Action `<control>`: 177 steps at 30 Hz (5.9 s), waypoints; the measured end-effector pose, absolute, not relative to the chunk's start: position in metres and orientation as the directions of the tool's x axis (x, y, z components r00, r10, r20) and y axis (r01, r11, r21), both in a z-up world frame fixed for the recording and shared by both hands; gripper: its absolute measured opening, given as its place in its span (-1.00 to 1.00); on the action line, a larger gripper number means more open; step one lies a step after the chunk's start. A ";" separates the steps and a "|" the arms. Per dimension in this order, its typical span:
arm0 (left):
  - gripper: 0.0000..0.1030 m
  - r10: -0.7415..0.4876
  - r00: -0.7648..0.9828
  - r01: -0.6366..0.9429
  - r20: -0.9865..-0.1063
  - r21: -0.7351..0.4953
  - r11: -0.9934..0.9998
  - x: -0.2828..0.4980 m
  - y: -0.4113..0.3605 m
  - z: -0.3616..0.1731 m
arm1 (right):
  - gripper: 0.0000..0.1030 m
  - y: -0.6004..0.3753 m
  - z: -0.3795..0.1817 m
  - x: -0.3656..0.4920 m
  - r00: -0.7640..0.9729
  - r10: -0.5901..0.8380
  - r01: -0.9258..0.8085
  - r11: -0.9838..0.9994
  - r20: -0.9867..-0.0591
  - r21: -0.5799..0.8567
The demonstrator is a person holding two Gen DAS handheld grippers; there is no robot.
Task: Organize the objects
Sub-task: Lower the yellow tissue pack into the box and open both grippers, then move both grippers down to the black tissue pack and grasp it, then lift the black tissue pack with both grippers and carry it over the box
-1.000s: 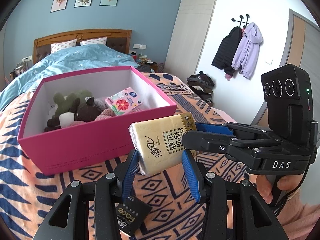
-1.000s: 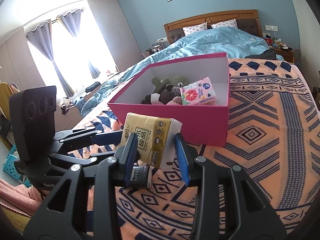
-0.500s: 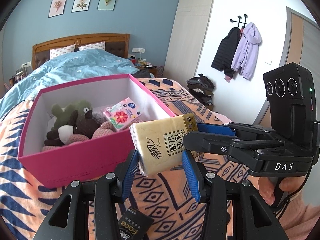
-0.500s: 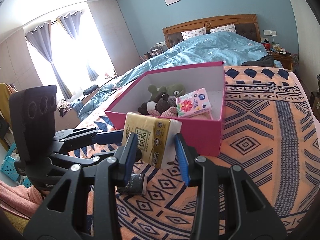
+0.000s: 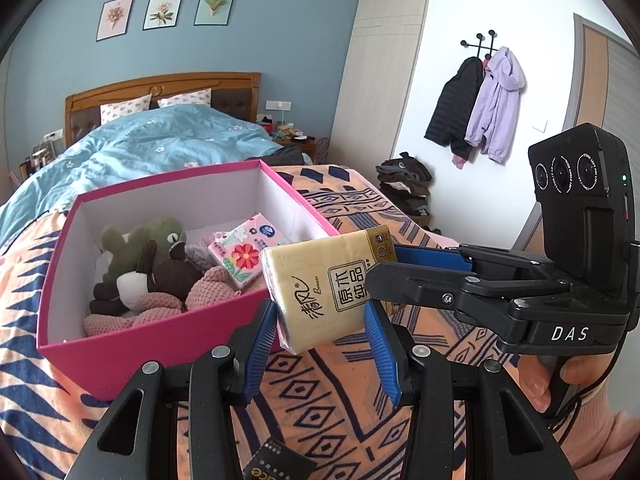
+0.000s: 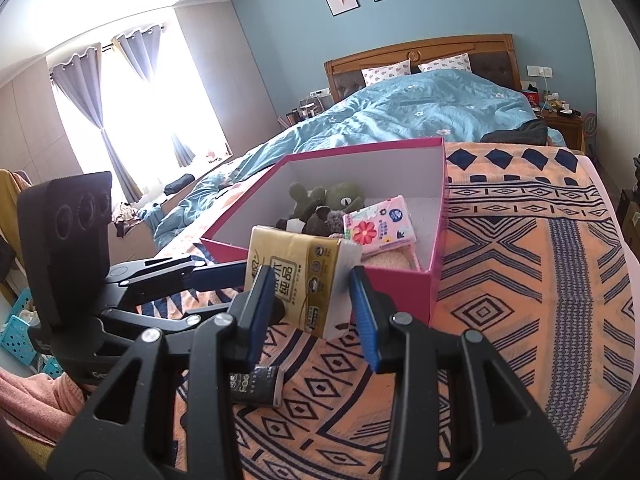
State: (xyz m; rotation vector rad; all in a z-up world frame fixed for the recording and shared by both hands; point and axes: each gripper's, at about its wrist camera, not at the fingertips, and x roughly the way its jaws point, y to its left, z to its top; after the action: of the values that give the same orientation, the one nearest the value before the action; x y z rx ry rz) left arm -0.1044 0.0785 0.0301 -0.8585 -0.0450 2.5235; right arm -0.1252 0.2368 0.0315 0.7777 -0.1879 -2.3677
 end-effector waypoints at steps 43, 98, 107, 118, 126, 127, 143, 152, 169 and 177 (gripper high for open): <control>-0.11 0.385 -0.636 -0.340 -0.668 -0.205 -0.918 -0.201 0.082 0.006 | -0.19 0.240 0.012 -0.216 -0.615 -0.549 0.433 -0.835 -0.566 0.339; -0.14 0.443 -0.520 -0.272 -0.730 -0.349 -0.897 -0.044 0.017 -0.083 | -0.01 0.160 -0.093 -0.116 -0.281 -0.671 0.544 -0.700 -0.686 0.463; -0.30 0.453 -0.515 -0.254 -0.728 -0.376 -0.891 -0.051 0.013 -0.087 | -0.28 0.160 -0.095 -0.110 -0.258 -0.675 0.546 -0.692 -0.691 0.472; -0.36 0.461 -0.511 -0.255 -0.725 -0.384 -0.887 -0.061 0.012 -0.087 | -0.32 0.169 -0.097 -0.106 -0.261 -0.689 0.511 -0.692 -0.676 0.509; -0.38 0.460 -0.511 -0.256 -0.726 -0.382 -0.888 -0.058 0.011 -0.085 | -0.32 0.169 -0.095 -0.106 -0.264 -0.690 0.511 -0.693 -0.674 0.509; -0.38 0.457 -0.513 -0.258 -0.726 -0.378 -0.889 -0.057 0.012 -0.084 | -0.32 0.169 -0.095 -0.106 -0.265 -0.690 0.511 -0.693 -0.674 0.509; -0.38 0.460 -0.548 -0.296 -0.699 -0.353 -0.888 -0.051 0.017 -0.062 | -0.32 0.174 -0.075 -0.097 -0.318 -0.696 0.534 -0.693 -0.644 0.485; -0.39 0.460 -0.570 -0.316 -0.681 -0.335 -0.888 -0.054 0.017 -0.048 | -0.32 0.178 -0.060 -0.096 -0.347 -0.698 0.546 -0.693 -0.627 0.470; -0.39 0.448 -0.618 -0.341 -0.646 -0.293 -0.893 -0.058 0.016 -0.021 | -0.32 0.179 -0.034 -0.101 -0.394 -0.702 0.567 -0.694 -0.594 0.444; -0.39 0.445 -0.633 -0.348 -0.634 -0.281 -0.894 -0.060 0.017 -0.013 | -0.32 0.177 -0.028 -0.104 -0.405 -0.700 0.578 -0.695 -0.589 0.429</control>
State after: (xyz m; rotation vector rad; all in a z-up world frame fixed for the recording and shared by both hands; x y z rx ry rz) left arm -0.0602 0.0170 -0.0130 -1.0173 -0.1830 2.4922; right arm -0.1039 0.1766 -0.0276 0.9916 -0.2002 -2.1280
